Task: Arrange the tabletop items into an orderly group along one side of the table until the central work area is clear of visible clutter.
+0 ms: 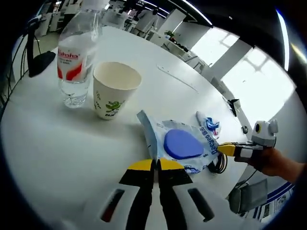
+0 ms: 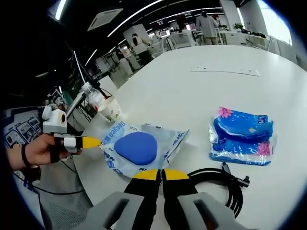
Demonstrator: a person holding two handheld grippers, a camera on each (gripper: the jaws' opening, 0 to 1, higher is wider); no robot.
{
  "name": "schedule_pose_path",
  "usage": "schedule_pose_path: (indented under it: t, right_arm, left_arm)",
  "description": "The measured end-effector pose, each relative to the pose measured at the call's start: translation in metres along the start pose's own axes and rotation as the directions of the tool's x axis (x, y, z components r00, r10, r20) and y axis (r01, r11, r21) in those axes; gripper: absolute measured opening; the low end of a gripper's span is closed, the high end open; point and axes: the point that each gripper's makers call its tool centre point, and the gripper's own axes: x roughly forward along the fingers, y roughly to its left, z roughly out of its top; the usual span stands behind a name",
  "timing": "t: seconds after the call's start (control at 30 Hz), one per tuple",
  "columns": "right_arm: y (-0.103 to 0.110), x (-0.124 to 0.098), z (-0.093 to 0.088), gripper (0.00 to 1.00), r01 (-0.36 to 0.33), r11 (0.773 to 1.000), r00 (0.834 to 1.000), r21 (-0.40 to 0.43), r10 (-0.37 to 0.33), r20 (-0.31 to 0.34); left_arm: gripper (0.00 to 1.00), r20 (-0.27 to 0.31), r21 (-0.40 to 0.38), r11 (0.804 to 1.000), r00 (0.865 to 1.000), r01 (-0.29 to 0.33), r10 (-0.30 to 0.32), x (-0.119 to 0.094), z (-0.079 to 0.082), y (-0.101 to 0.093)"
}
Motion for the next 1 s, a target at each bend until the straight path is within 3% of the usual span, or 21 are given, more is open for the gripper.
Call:
schedule_pose_path:
  t: [0.07, 0.37, 0.5, 0.67, 0.8, 1.0]
  right_arm:
    - [0.010, -0.007, 0.002, 0.00, 0.004, 1.000, 1.000, 0.006, -0.004, 0.001]
    - [-0.004, 0.011, 0.012, 0.00, 0.014, 1.000, 1.000, 0.026, -0.014, -0.003]
    - [-0.011, 0.019, 0.021, 0.00, 0.018, 0.999, 1.000, 0.028, -0.018, -0.007]
    - [-0.004, 0.019, 0.018, 0.00, 0.028, 0.999, 0.999, 0.032, -0.027, -0.021]
    - [-0.017, 0.033, 0.023, 0.00, 0.036, 0.998, 0.999, 0.047, -0.035, -0.031]
    - [-0.013, 0.030, 0.022, 0.00, 0.047, 0.996, 0.999, 0.078, -0.045, -0.024]
  left_arm:
    - [0.00, 0.004, -0.006, 1.000, 1.000, -0.002, 0.002, 0.002, 0.003, 0.000]
    - [0.00, 0.030, -0.064, 0.998, 0.999, -0.017, 0.019, 0.010, 0.018, 0.006]
    - [0.00, 0.035, -0.085, 0.996, 0.999, -0.021, 0.024, 0.019, 0.033, 0.022]
    - [0.00, 0.033, -0.103, 0.994, 0.999, -0.032, 0.036, 0.027, 0.031, 0.026]
    - [0.00, 0.032, -0.121, 0.992, 0.998, -0.041, 0.045, 0.029, 0.029, 0.025]
    - [0.00, 0.034, -0.153, 0.987, 0.998, -0.044, 0.050, 0.035, 0.033, 0.024]
